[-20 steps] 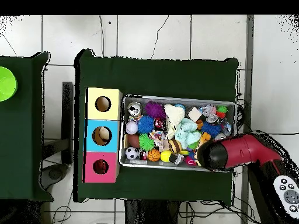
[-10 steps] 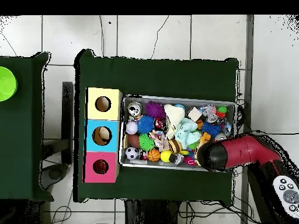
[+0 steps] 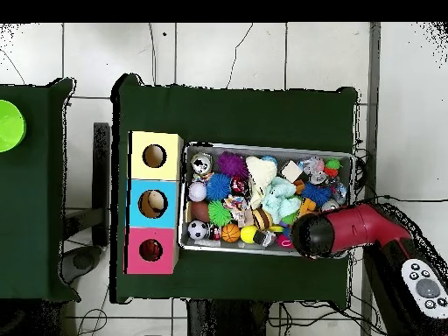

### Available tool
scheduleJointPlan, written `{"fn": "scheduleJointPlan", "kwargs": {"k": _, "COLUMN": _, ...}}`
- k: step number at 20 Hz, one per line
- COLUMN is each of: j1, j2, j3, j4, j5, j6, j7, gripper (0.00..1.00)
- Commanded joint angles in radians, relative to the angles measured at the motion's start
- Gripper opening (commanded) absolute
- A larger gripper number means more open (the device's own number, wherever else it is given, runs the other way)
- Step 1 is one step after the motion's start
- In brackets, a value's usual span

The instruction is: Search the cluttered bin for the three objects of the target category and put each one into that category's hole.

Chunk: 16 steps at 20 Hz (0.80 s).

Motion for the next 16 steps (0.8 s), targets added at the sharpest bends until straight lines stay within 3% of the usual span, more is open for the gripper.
{"fn": "scheduleJointPlan", "kwargs": {"k": 1, "j1": 0.005, "j2": 0.076, "j3": 0.009, "j4": 0.003, "j5": -0.015, "j6": -0.061, "j7": -0.081, "gripper": 1.0}}
{"fn": "scheduleJointPlan", "kwargs": {"k": 16, "j1": -0.003, "j2": 0.097, "j3": 0.006, "j4": -0.009, "j5": -0.03, "j6": -0.069, "j7": -0.093, "gripper": 1.0}}
